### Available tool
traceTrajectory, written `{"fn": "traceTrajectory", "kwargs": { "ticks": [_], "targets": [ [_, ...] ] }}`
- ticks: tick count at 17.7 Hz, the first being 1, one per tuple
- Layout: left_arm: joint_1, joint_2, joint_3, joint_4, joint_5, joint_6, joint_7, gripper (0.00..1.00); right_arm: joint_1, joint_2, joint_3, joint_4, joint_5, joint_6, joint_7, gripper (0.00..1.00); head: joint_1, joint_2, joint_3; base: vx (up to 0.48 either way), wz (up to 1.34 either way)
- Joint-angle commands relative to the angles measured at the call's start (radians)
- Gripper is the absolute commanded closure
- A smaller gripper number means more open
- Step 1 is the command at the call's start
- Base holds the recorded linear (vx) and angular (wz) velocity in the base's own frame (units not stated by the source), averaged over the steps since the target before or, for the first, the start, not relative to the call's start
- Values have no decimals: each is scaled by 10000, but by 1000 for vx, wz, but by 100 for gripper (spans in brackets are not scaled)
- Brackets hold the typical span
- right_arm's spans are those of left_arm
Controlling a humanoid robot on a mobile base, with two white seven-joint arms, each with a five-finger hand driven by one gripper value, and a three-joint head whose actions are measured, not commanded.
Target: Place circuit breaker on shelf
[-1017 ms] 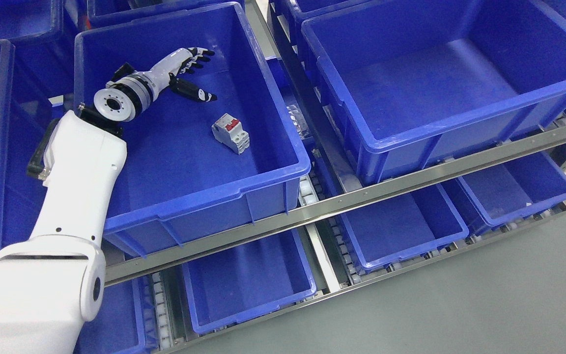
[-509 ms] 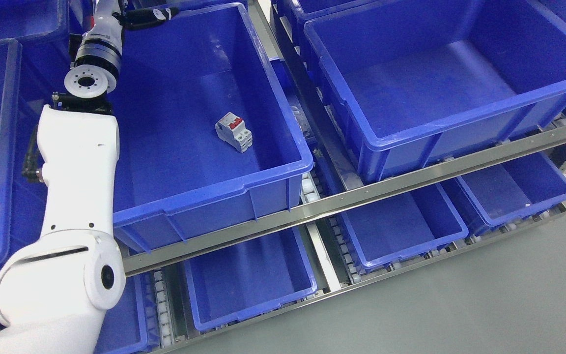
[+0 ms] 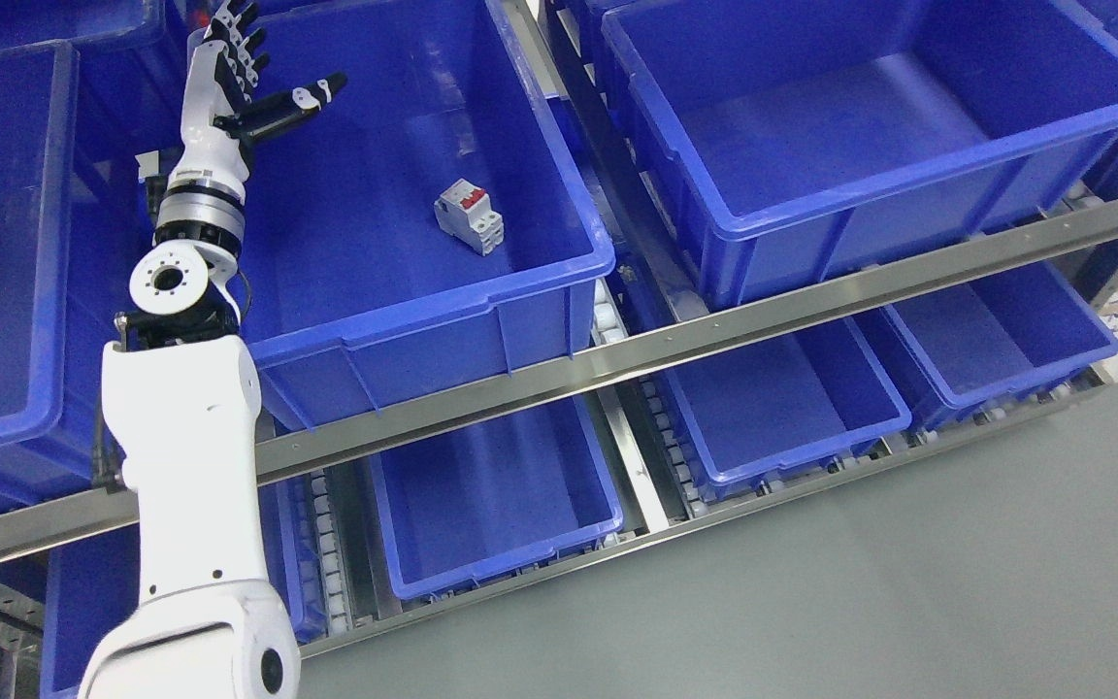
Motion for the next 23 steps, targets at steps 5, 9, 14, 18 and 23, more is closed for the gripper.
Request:
{"fn": "traceTrajectory", "kwargs": {
  "ticks": [5,9,14,18,23],
  "targets": [
    [2530,-188,-179,-5737,523,193,36,1,0,-175,0,0,0,-2,-5,0,0,0,0,-160,-310],
    [2716,-188,218,-6091,523,208,21,0,0,-175,0,0,0,-2,-5,0,0,0,0,-126,-296],
    [3068,-188,817,-6137,523,208,-56,0,0,-175,0,0,0,-2,-5,0,0,0,0,-69,-175],
    [3345,-188,895,-6153,538,178,-56,0,0,-175,0,0,0,-2,-5,0,0,0,0,-1,-22],
    [3422,-188,941,-6183,538,162,-71,0,0,-175,0,0,0,-2,-5,0,0,0,0,2,5]
  ]
}}
